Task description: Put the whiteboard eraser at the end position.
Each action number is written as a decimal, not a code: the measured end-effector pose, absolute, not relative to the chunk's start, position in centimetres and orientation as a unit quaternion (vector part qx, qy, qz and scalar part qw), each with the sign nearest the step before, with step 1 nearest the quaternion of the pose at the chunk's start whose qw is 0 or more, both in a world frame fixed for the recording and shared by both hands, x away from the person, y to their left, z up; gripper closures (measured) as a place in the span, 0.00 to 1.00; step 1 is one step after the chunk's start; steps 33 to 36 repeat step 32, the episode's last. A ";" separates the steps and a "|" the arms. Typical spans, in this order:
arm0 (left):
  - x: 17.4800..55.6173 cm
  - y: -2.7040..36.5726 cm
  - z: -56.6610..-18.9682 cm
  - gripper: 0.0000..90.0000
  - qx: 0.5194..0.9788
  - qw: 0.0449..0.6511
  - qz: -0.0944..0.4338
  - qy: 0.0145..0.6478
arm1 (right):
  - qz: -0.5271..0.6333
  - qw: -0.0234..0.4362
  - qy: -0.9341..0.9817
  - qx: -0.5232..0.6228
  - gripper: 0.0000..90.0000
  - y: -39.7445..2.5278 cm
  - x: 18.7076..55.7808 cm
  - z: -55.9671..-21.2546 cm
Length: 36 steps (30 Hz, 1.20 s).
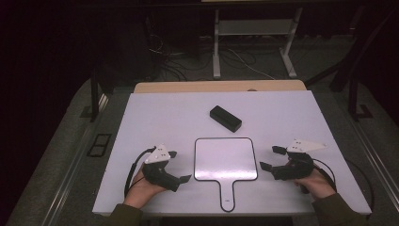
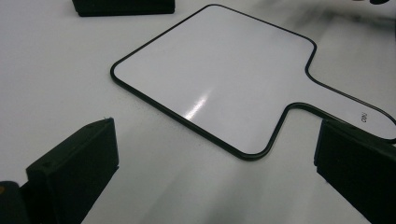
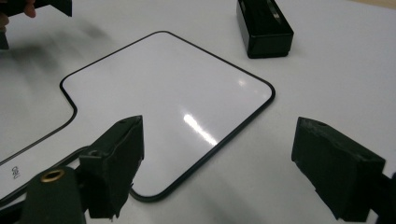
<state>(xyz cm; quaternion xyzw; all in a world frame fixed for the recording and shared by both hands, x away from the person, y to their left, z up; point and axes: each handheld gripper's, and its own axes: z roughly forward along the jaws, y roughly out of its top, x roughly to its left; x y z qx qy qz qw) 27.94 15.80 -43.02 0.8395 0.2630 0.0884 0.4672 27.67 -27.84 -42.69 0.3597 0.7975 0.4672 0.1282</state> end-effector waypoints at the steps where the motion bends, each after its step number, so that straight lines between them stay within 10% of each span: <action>1: 28.0 15.8 -43.0 0.00 0.840 0.466 0.089 0.263 | 0.468 0.128 0.797 0.359 0.18 -27.9 27.5 -42.8; 36: 27.9 15.9 -43.2 0.00 0.842 0.462 0.089 0.266 | 0.438 0.136 0.811 0.364 0.18 -29.8 25.9 -44.3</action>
